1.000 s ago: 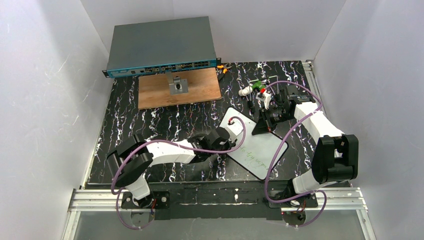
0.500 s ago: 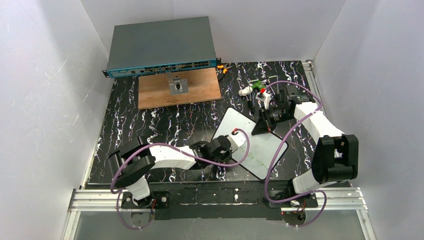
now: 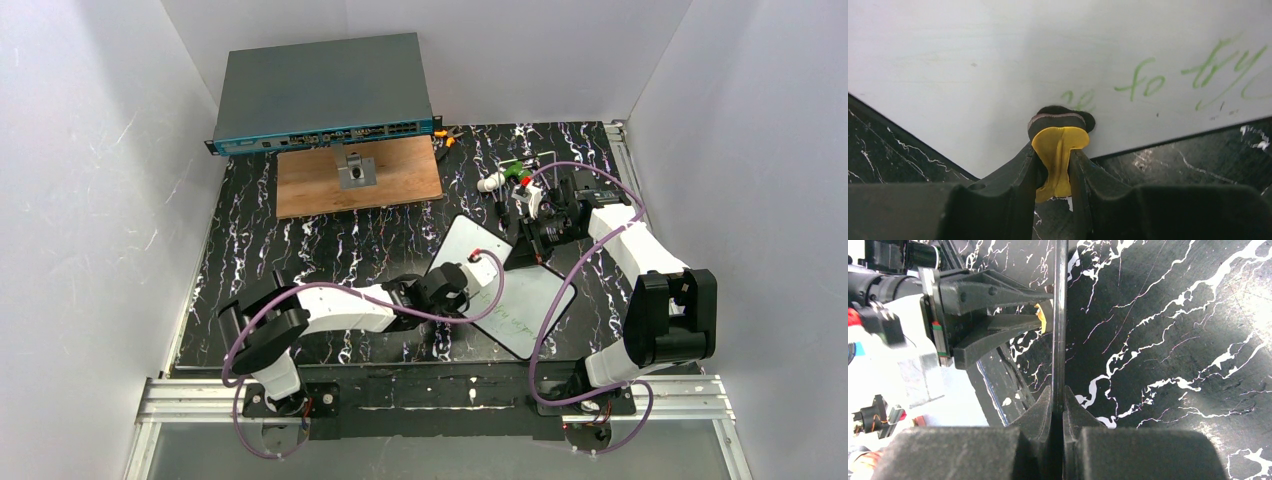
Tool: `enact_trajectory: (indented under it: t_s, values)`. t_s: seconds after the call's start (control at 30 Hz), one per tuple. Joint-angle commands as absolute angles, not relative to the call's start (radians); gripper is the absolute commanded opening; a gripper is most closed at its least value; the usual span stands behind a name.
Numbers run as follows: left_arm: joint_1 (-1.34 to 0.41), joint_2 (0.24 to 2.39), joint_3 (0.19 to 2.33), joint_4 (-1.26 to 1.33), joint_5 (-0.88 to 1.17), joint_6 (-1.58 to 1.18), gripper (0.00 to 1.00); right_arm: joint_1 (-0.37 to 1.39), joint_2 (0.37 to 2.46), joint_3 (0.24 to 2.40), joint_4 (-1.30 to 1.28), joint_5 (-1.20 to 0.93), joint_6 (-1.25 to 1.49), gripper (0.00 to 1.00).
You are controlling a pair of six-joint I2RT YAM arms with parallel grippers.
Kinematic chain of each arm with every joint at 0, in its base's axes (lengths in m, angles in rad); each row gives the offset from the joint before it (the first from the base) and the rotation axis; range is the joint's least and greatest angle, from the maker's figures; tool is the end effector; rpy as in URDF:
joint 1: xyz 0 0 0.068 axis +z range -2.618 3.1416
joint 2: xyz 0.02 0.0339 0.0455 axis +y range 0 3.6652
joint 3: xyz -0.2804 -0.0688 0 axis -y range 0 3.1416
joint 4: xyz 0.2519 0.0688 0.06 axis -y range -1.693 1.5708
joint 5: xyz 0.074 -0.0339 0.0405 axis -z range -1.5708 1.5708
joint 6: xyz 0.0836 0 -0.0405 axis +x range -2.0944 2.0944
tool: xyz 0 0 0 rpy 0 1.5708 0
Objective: Erase the whiteboard
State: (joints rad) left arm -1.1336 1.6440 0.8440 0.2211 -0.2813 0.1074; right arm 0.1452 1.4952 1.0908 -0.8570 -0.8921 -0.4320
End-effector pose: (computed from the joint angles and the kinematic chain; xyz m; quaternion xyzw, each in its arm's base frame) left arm 0.1854 -0.3419 0.1698 0.4521 0.7473 -0.1239 0.4710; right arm 0.2800 0.1067 0.2287 -0.3174 0.8356 0.4020 0.1985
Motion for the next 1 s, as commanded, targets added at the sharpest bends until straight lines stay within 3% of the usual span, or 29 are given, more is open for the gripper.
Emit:
enact_trajectory:
  t_s: [0.0,0.23,0.3,0.43,0.97]
  values:
    - [-1.085,1.624,0.932,0.199,-0.355,-0.078,0.0,0.16,1.485,1.127,-0.862,-0.988,-0.479,0.01]
    - [-1.071,1.611,0.927,0.176,-0.358,-0.224,0.0,0.16,1.483,1.127,-0.863,-0.988,-0.481,0.01]
    - [-1.072,1.627,0.89,0.258,-0.215,-0.147,0.0,0.16,1.481,1.127,-0.863,-0.988,-0.481,0.01]
    - [-1.088,1.624,0.821,0.348,-0.126,-0.024,0.0,0.16,1.48,1.128,-0.865,-0.988,-0.481,0.01]
    - [-1.058,1.525,0.71,0.381,-0.252,-0.137,0.0,0.16,1.479,1.126,-0.869,-0.992,-0.488,0.01]
